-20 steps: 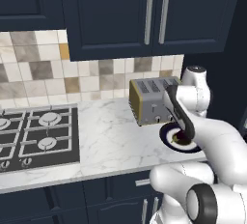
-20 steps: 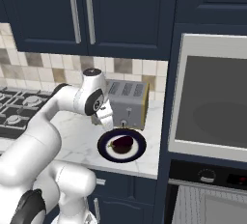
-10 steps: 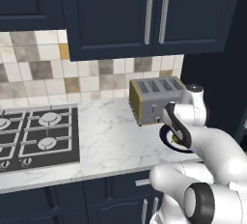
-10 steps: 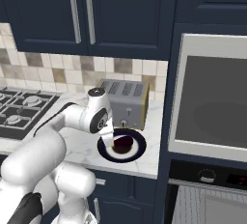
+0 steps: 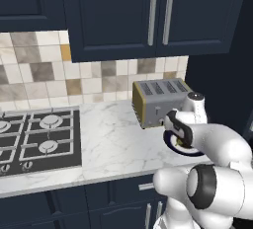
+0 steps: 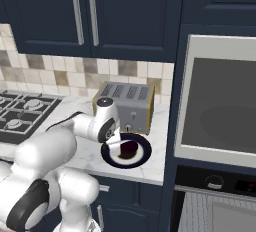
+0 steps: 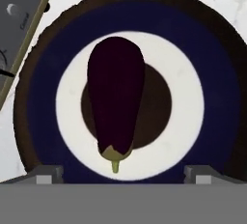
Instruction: Place the eggplant on the rack of the oven.
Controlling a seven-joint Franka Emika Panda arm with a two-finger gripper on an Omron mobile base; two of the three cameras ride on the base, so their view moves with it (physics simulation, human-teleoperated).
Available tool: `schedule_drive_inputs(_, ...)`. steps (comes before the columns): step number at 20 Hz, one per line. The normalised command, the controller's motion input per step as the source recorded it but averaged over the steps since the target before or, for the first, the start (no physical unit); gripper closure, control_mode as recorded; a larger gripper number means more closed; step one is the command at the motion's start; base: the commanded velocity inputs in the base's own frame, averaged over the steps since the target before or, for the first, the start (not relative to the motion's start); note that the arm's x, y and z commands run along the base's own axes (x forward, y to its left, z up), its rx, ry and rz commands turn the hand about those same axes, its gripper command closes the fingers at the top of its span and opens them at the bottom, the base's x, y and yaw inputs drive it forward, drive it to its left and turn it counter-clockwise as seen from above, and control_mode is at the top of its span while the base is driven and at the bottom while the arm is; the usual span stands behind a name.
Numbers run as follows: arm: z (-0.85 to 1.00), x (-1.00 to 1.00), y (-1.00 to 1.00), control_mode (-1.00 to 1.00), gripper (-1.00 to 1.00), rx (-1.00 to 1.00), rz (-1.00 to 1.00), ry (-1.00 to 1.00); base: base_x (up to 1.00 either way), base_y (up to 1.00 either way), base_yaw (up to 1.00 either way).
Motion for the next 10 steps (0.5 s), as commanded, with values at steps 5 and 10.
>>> schedule_drive_inputs(5, -0.26, 0.14, -0.09, -1.0, -1.0, 0.0, 0.0, 0.0, 0.0, 0.0, 0.0)
schedule_drive_inputs(10, -0.3, 0.09, -0.12, -1.0, -1.0, 0.0, -0.01, 0.0, 0.0, 0.0, 0.0)
